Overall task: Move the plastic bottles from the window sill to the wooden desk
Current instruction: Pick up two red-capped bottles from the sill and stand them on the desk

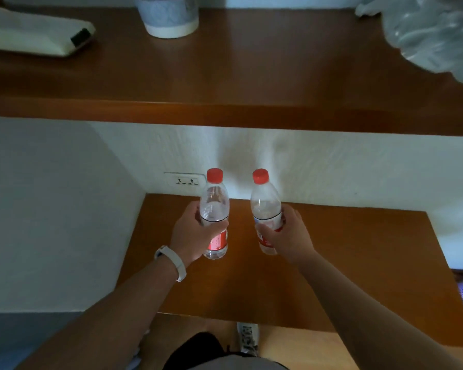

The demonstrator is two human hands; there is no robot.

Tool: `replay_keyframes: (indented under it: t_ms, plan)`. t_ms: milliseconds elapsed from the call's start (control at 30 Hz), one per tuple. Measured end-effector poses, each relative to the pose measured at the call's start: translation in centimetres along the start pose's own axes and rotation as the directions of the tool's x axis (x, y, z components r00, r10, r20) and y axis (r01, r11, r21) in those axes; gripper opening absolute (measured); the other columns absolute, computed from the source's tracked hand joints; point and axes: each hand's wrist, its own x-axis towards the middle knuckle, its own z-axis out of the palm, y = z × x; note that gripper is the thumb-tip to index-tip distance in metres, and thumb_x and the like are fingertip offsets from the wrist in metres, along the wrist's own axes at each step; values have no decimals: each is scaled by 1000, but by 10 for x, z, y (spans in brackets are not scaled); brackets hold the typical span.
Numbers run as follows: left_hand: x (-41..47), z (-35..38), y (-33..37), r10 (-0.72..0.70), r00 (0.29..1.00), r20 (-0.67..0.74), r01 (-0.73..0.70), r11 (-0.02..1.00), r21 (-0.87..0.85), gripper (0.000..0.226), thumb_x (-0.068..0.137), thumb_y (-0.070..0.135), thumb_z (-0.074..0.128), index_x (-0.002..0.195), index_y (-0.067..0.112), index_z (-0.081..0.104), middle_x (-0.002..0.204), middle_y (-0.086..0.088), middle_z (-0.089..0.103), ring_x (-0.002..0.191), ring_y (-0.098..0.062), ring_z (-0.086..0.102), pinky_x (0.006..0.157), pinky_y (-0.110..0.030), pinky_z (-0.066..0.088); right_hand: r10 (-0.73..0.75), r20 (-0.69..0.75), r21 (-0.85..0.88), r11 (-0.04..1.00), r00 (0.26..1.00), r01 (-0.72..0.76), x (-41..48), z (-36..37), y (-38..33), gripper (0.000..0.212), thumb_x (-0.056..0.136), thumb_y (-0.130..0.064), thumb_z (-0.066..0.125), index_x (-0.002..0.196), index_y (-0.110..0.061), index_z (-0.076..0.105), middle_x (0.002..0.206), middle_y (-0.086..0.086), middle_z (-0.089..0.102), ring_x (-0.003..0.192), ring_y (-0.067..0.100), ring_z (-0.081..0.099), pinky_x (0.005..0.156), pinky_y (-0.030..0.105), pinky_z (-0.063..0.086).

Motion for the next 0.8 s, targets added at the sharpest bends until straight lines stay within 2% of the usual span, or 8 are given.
replay_keyframes:
  t_ms: [67,133,267,333,400,500,700,800]
  plan:
    - [9,4,-3,23,999,-25,-22,999,46,57,74,34,84,121,27,54,107,10,64,98,-11,63,77,-26,54,-16,8,11,1000,1000,16,13,6,2,63,74,-49,78,126,-29,48,114,-8,53,97,11,58,70,19,52]
    - [20,8,-9,39,999,-38,-36,997,72,56,74,34,84,120,27,53,107,10,64,99,-12,63,80,-29,56,-15,23,32,999,1000,15,24,10,2,58,73,-44,79,121,-27,51,110,-6,55,93,11,59,61,16,51]
    - [44,18,-13,38,996,-78,-32,996,88,56,75,29,83,122,23,53,108,8,62,99,-14,62,82,-31,55,-2,25,44,999,1000,1,49,20,10,57,70,-36,80,117,-23,50,105,-4,59,87,12,62,71,30,58]
    - [54,21,-12,44,996,-79,-37,995,94,55,76,29,83,121,23,52,105,10,61,95,-11,61,76,-24,52,8,18,53,999,1000,-9,59,22,11,57,71,-31,81,116,-21,48,104,-3,60,82,13,63,68,28,58]
    - [63,24,-13,35,997,-68,-29,996,87,51,78,28,82,119,24,51,102,12,60,91,-7,60,70,-19,47,4,2,40,999,1000,-4,68,24,13,63,71,-29,83,121,-21,46,106,-6,58,87,12,61,69,23,55]
    - [73,29,-13,23,998,-63,-16,995,101,50,79,26,81,117,25,50,100,14,59,88,-3,58,65,-14,43,7,-12,47,999,1000,-6,75,26,12,72,71,-30,85,128,-23,42,110,-9,55,95,10,57,67,12,44]
    - [70,33,-19,-1,997,-74,7,996,89,55,77,27,83,119,26,47,100,15,58,88,-3,59,66,-13,44,-1,31,46,999,1000,0,75,27,13,74,73,-29,85,133,-21,42,114,-8,56,102,11,57,72,10,43]
    - [68,31,-24,-11,999,-45,15,996,85,62,75,27,85,122,26,45,103,15,57,92,-5,59,72,-17,48,3,48,34,999,999,-4,71,25,12,74,74,-27,85,133,-18,42,114,-8,55,103,11,56,67,7,42]
